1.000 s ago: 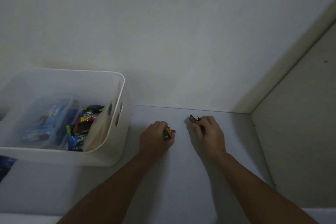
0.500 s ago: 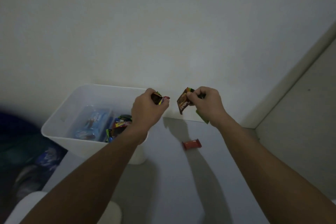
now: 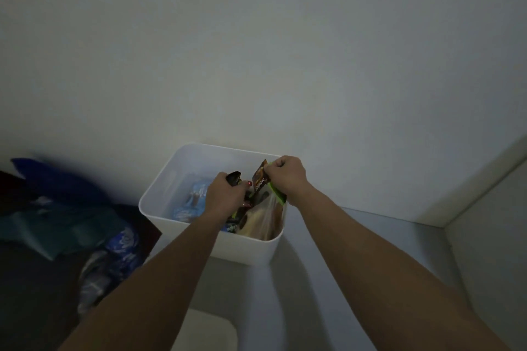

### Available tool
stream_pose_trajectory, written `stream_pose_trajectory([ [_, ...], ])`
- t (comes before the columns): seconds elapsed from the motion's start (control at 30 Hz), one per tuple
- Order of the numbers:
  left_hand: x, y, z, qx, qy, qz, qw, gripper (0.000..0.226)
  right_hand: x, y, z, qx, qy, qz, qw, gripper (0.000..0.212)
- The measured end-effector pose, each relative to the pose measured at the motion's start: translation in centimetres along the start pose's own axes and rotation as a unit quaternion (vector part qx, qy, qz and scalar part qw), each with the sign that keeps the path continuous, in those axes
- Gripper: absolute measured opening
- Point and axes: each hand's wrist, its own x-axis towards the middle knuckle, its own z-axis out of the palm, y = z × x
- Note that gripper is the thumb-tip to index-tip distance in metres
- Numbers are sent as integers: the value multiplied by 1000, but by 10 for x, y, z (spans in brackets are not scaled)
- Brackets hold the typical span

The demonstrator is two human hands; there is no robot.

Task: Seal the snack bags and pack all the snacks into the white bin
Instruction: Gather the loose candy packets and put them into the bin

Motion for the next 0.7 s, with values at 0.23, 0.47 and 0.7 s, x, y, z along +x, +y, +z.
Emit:
stream_pose_trajectory([
  [0.23,2,-7,3,-1,-2,24,1000,30,10,6,6,17,10,25,1000,34],
  [0.47,9,7,21,3,20,-6,1000,62,16,7,-49,79,-29,2,996,46],
  [0.7,4,15,40,76,34,-76,994,87,21,-2,-48,123,-81,88,985,67],
])
